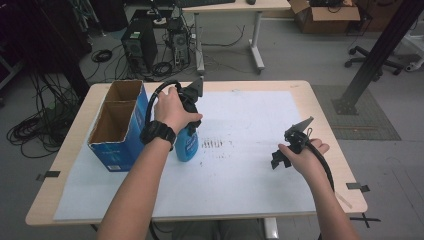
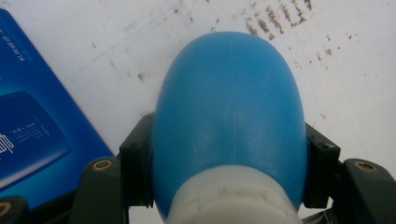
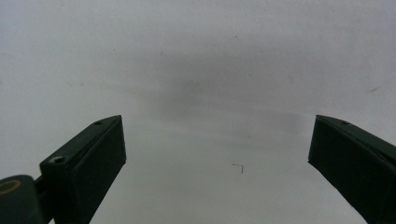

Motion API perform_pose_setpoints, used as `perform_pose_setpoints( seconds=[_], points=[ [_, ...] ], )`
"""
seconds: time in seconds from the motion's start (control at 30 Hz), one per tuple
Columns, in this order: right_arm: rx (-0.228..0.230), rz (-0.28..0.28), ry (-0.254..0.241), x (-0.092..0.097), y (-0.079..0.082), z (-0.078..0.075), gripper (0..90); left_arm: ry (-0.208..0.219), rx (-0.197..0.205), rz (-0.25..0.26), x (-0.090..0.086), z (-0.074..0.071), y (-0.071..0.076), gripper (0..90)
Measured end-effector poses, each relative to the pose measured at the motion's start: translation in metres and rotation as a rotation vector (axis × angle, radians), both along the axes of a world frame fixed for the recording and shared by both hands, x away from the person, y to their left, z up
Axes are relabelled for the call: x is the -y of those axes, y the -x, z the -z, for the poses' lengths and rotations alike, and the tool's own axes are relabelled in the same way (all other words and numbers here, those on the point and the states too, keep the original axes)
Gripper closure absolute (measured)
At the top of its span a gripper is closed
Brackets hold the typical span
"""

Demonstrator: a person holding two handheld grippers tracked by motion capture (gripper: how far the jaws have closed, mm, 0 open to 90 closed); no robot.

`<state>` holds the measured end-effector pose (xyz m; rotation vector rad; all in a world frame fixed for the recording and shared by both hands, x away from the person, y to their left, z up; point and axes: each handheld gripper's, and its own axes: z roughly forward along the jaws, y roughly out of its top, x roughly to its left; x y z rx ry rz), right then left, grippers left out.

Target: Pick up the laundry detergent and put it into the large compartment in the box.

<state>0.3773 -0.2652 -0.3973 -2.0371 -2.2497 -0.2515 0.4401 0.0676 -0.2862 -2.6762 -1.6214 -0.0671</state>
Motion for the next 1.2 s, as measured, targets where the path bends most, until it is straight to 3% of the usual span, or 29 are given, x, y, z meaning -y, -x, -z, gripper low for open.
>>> perform_pose_setpoints(
  seconds=[0.13, 0.3, 0.5, 1.2],
  points=[
    [0.001, 0.005, 0.001, -0.001, 0.0, -0.002, 4.2, 0.008, -0.004, -0.005, -0.002, -0.005, 0.001, 37.3],
    [0.008, -0.004, -0.003, -0.003, 0.0, -0.005, 4.2, 0.002, 0.008, -0.003, -0.004, -0.021, 0.004, 37.4],
    [0.017, -0.004, -0.004, -0.004, 0.001, -0.011, 4.2, 0.014, 0.022, -0.018, -0.009, -0.048, 0.007, 37.4],
    [0.034, -0.009, -0.008, -0.008, -0.001, -0.023, 4.1, 0.023, 0.065, -0.08, -0.028, -0.12, 0.009, 37.5]
  ],
)
